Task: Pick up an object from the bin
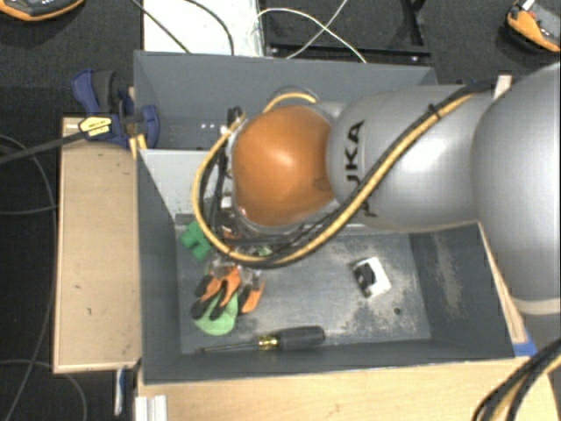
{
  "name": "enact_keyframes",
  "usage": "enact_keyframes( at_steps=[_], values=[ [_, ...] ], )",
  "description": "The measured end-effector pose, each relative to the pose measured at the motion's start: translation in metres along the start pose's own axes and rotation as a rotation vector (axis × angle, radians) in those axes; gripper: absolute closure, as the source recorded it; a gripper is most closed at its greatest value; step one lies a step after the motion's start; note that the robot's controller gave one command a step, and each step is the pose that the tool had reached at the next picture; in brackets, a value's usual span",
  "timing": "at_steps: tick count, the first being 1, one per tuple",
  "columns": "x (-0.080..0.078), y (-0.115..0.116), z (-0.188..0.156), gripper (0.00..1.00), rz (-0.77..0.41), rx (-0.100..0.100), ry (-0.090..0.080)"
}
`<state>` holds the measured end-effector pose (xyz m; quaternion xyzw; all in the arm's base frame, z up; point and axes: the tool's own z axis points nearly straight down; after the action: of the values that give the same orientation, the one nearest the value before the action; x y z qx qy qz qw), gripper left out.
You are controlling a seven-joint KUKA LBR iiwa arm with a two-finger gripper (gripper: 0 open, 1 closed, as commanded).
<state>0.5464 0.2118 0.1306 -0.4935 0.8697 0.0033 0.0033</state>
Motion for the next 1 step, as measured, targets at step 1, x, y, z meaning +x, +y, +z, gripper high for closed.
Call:
enact_keyframes(
  at_steps=[1],
  values=[
    [-0.0003, 0.0, -0.0097, 1.0, 0.001, 0.0, 0.0]
  ],
)
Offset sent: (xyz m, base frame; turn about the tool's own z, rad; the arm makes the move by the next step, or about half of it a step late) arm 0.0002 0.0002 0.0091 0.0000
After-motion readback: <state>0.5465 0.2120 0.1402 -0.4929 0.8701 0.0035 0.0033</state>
